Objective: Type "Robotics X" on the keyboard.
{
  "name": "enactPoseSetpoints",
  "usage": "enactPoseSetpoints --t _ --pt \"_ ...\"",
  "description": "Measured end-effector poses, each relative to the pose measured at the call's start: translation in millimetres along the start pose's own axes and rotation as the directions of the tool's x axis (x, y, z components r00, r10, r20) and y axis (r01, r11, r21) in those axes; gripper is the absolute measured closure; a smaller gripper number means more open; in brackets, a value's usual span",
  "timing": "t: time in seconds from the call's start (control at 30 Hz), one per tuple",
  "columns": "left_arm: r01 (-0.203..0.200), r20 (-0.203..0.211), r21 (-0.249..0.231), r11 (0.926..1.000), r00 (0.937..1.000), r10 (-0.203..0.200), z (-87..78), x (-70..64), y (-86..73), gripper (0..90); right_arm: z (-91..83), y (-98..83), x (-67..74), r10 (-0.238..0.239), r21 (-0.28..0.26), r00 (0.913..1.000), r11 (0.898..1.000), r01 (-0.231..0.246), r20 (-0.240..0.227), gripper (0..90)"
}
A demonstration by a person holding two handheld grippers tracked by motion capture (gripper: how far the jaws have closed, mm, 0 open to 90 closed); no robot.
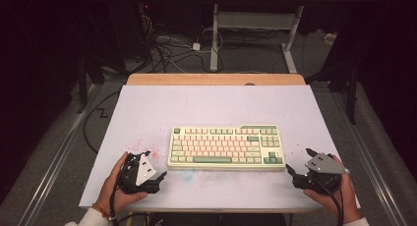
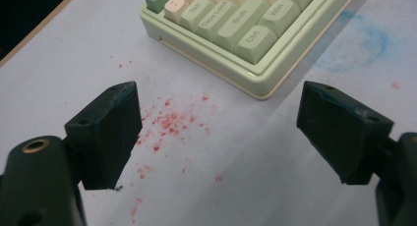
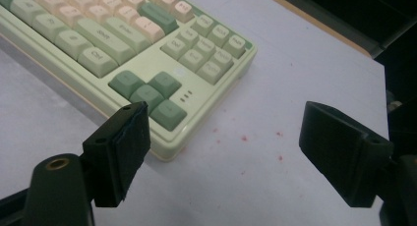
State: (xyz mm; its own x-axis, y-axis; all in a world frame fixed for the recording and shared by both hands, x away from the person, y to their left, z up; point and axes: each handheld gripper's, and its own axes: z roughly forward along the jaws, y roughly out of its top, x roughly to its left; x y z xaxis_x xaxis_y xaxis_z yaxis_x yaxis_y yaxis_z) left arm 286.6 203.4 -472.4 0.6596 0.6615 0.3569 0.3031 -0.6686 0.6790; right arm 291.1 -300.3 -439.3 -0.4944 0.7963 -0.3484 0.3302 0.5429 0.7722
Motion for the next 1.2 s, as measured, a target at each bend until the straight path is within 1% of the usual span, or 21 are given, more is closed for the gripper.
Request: enactPoseSetpoints --t 0.13,0.27,0.3,0.43,0.47,0.53,0.67,0.73,0.83,0.9,1.0,1.2 --pt "0.005 0.003 0.012 0.9999 1.0000 -0.005 0.4 -0.2 -4.1 15.8 2.6 -8.1 -2.2 0.014 0.013 0.9999 1.000 -0.014 -0.004 19.7" --pt "0.000 -0.003 0.020 0.9998 1.0000 0.000 2.0 -2.6 -7.7 15.9 4.1 -16.7 -1.2 0.009 0.021 1.0000 1.000 -0.009 -0.001 19.6" --pt "0.000 -0.003 0.022 0.9998 1.0000 0.000 2.5 -3.2 -8.1 15.9 4.1 -18.7 -0.9 0.002 0.022 1.0000 1.000 -0.002 0.001 19.5" --pt "0.002 -0.003 0.030 0.9996 1.0000 -0.002 3.0 -5.0 -10.0 15.9 2.4 -26.3 -0.2 0.017 0.006 0.9999 1.000 -0.017 -0.002 19.4" --pt "0.001 -0.004 0.030 0.9995 1.0000 -0.001 2.7 -5.5 -10.4 15.9 2.2 -27.9 0.2 0.019 0.006 0.9998 1.000 -0.019 -0.001 19.2" --pt "0.011 -0.002 0.025 0.9996 0.9999 -0.011 1.3 -5.9 -10.9 15.9 1.9 -29.8 0.4 0.026 0.014 0.9997 1.000 -0.026 0.001 19.0" --pt "0.004 0.001 0.019 0.9998 1.0000 -0.004 1.2 -7.8 -10.6 15.9 -0.2 -28.0 0.9 0.019 -0.001 0.9998 1.000 -0.019 -0.002 18.3" --pt "-0.007 0.000 0.023 0.9997 1.0000 0.007 1.8 -8.4 -11.0 15.9 -1.8 -26.2 1.6 0.011 -0.009 0.9999 1.000 -0.011 0.008 18.1" --pt "-0.001 0.000 0.013 0.9999 1.0000 0.001 0.5 -7.2 -11.3 15.9 -4.2 -23.5 2.6 0.015 -0.024 0.9998 1.000 -0.015 0.011 18.1" --pt "0.003 0.000 0.008 1.0000 1.0000 -0.003 0.1 -6.6 -11.2 15.9 -4.9 -22.5 3.7 0.005 -0.028 0.9999 1.000 -0.005 0.011 18.1" --pt "0.000 -0.001 0.008 1.0000 1.0000 0.000 0.4 -6.3 -11.0 15.8 -4.5 -21.5 5.6 0.000 -0.026 0.9999 1.000 0.000 0.017 18.0" --pt "0.002 -0.005 0.011 0.9999 1.0000 -0.002 0.9 -6.6 -10.4 15.9 -4.5 -22.0 5.0 -0.004 -0.027 0.9998 1.000 0.004 0.021 18.0"
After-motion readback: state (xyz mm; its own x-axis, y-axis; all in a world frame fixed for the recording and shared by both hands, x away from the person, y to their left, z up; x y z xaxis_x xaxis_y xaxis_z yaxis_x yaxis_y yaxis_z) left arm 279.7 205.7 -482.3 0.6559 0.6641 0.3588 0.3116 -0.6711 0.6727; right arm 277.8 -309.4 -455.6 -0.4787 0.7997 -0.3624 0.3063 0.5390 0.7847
